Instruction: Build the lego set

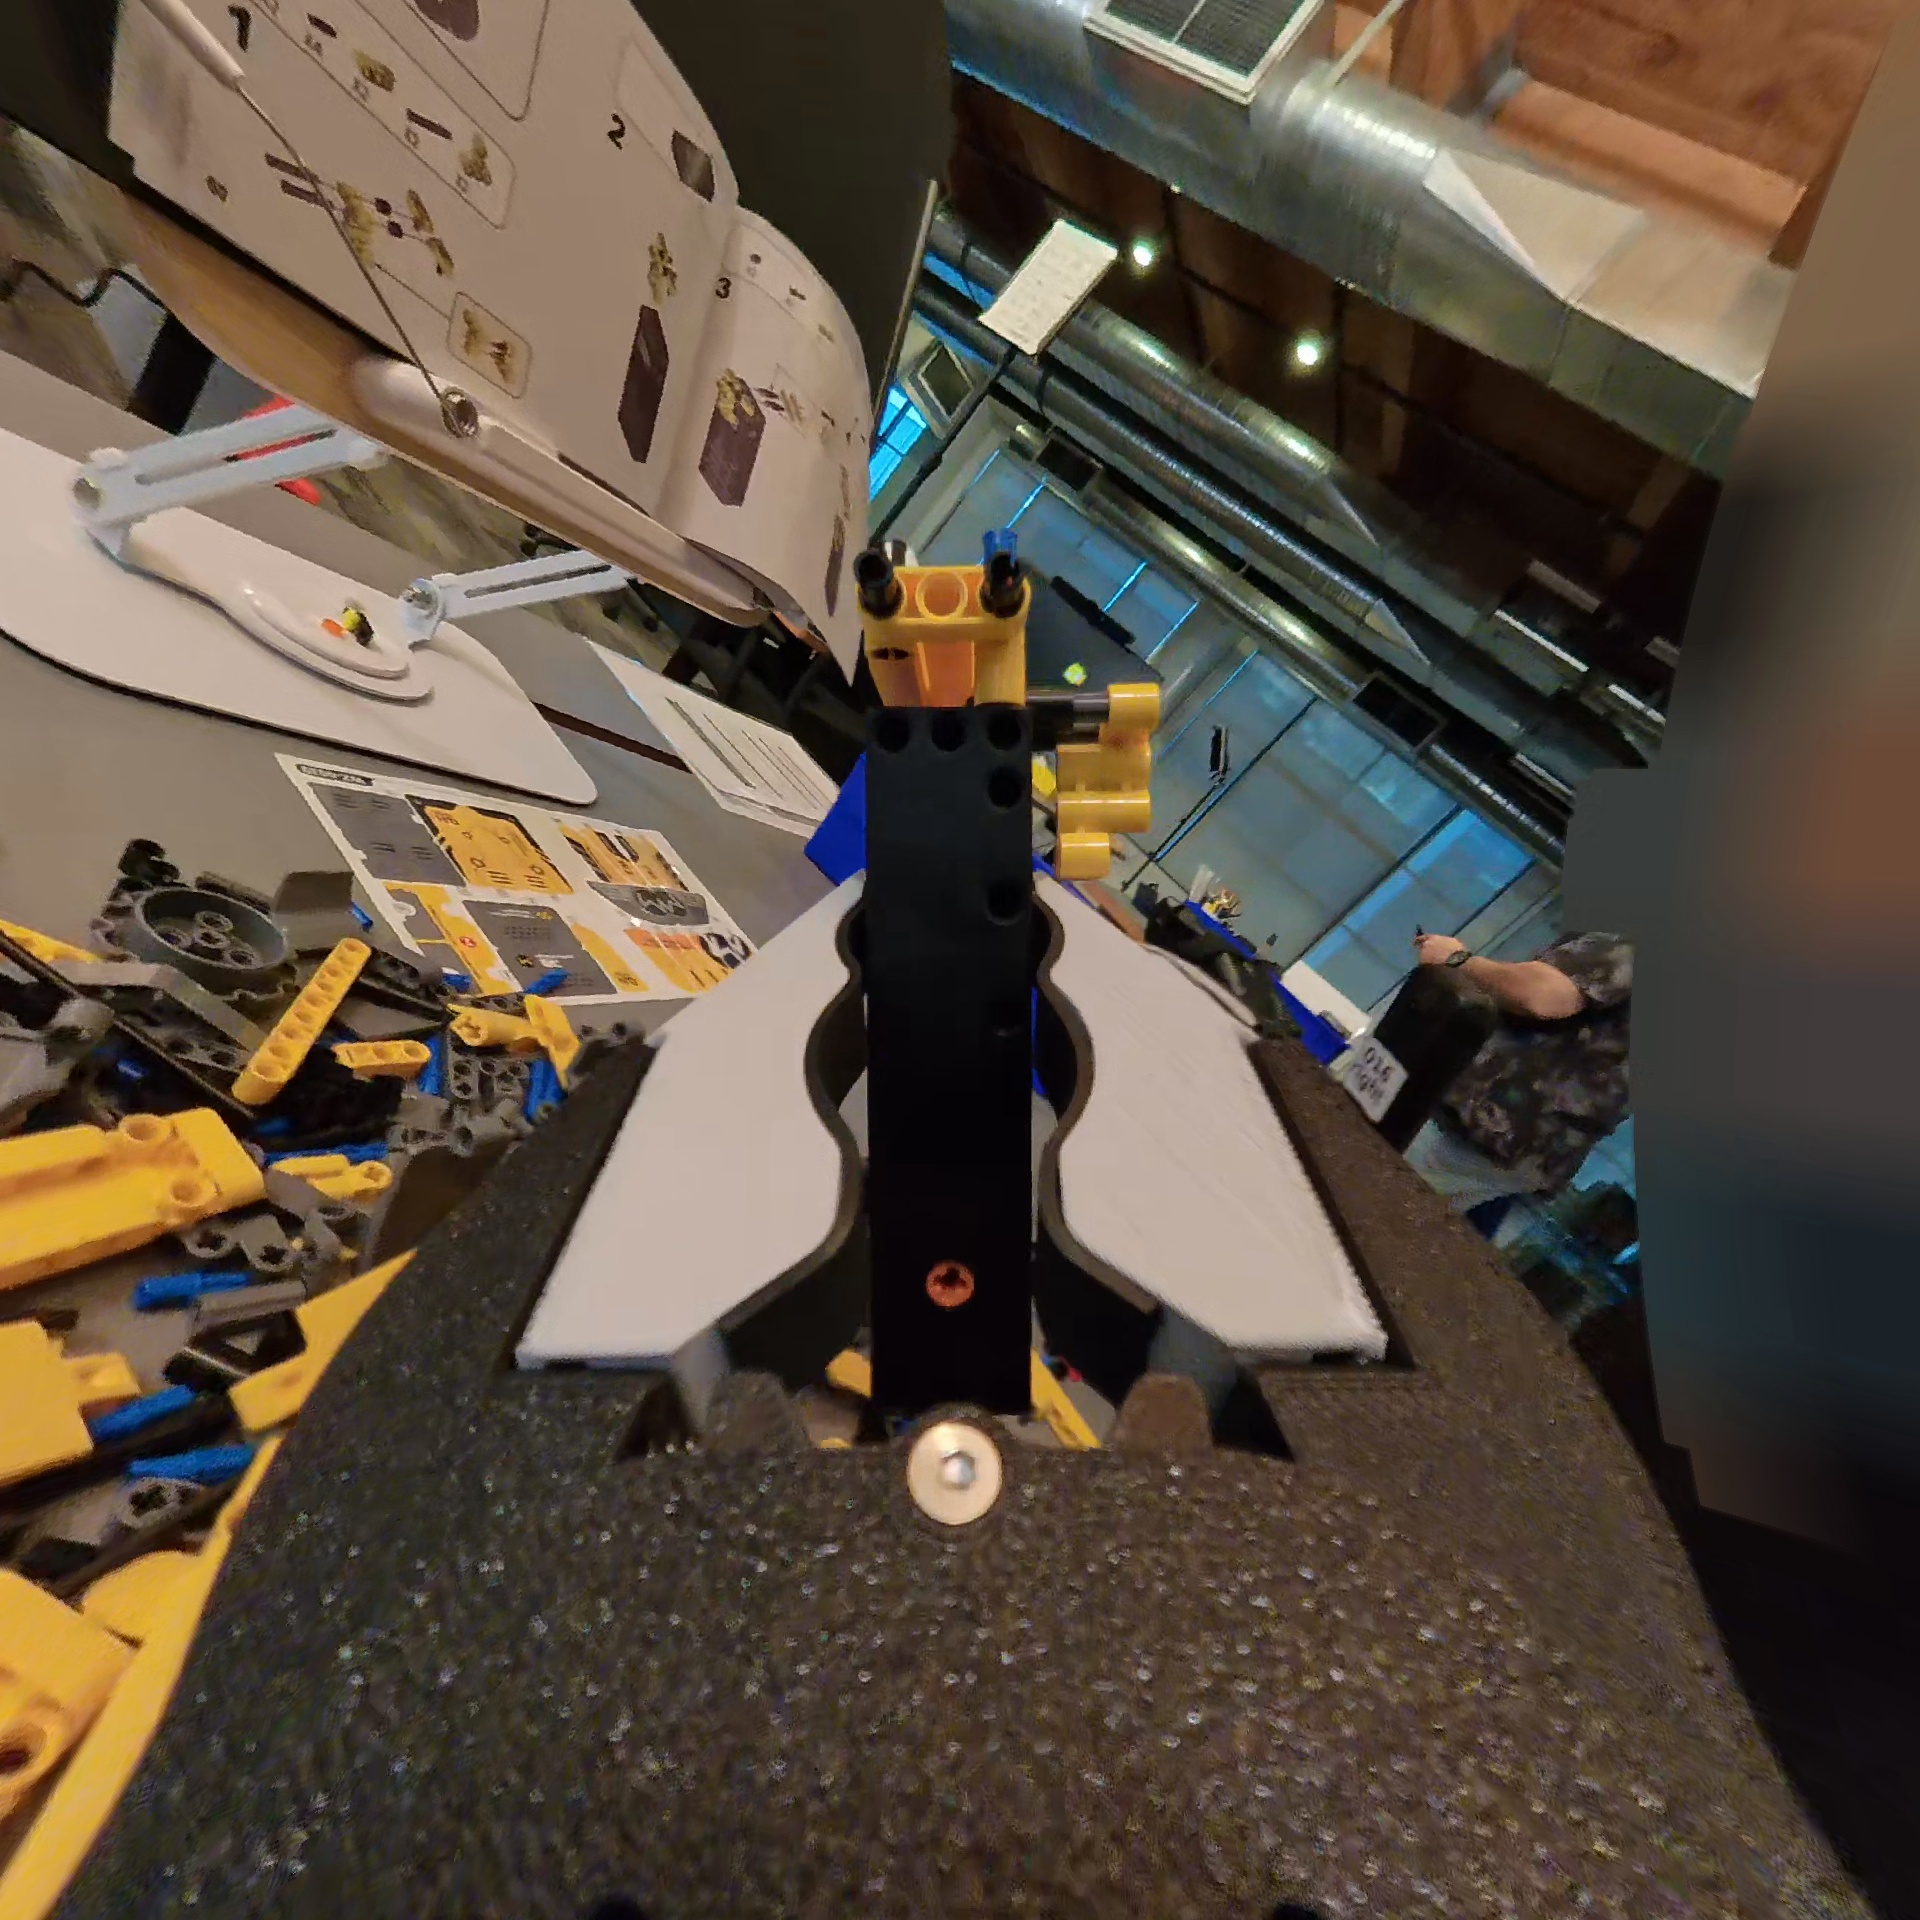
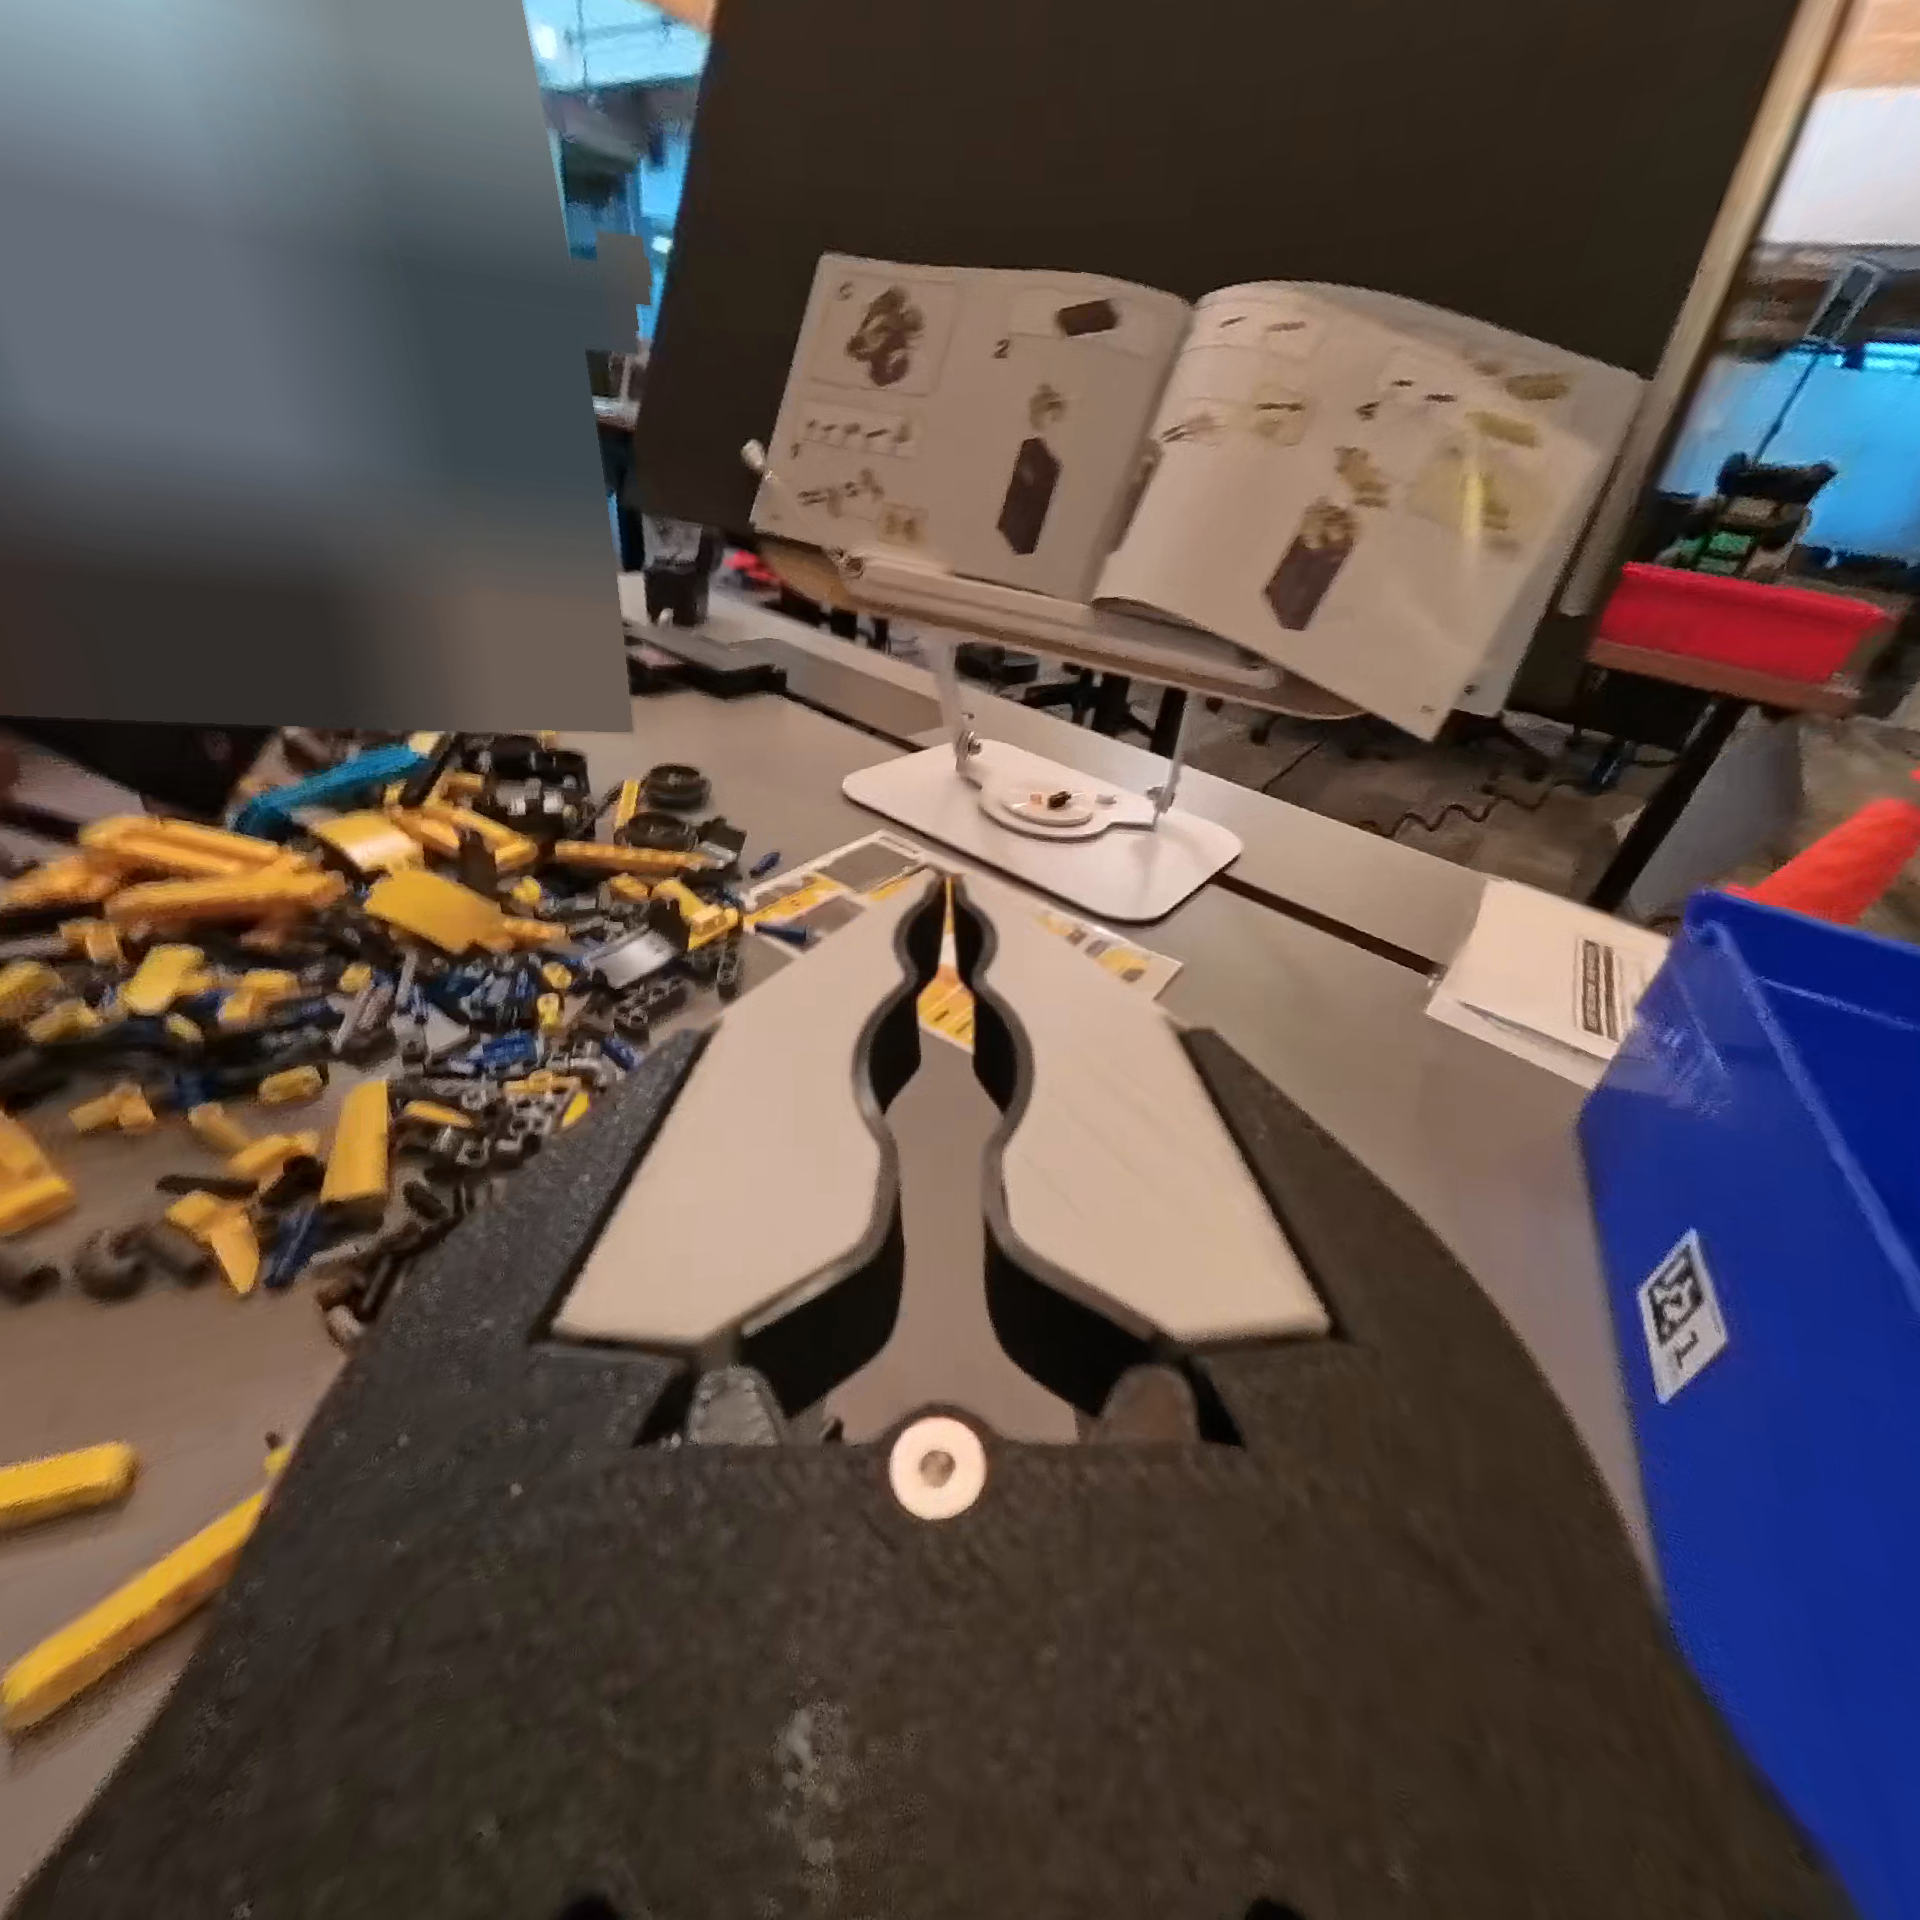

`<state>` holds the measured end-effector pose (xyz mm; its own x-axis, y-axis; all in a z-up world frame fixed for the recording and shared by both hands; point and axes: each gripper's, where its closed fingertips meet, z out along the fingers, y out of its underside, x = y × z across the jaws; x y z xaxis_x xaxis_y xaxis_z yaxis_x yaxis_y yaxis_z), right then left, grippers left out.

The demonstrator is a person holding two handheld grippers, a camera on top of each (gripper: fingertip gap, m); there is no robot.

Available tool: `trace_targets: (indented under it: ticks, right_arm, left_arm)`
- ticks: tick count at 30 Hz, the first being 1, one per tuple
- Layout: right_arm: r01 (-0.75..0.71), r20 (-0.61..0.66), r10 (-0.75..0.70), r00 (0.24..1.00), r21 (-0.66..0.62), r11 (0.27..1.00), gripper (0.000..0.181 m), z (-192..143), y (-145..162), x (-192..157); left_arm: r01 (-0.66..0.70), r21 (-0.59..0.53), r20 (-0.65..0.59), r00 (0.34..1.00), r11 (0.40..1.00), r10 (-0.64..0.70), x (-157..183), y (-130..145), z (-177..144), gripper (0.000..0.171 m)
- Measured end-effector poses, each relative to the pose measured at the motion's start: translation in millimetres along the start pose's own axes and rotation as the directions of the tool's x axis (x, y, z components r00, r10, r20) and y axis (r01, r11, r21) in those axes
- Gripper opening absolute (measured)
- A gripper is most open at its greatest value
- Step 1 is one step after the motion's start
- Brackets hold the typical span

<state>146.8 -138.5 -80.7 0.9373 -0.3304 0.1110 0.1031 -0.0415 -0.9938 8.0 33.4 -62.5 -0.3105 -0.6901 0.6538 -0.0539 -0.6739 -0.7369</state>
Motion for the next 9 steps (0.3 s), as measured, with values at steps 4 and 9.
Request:
trace_targets:
  ticks: [4, 9]
  right_arm:
    - [-0.084, -0.014, 0.086, 0.996, 0.071, 0.994, 0.001, -10, -14, 15]
    - [-0.014, -0.086, 0.023, 0.996, 0.106, 0.994, 0.001, -20, -24, 28]
  left_arm:
    - [-0.074, 0.01, 0.022, 0.997, 0.997, 0.074, -9, -4, 0, 0.025]
    - [-0.076, 0.056, 0.033, 0.997, 0.996, 0.074, -14, -15, -7, 0.026]
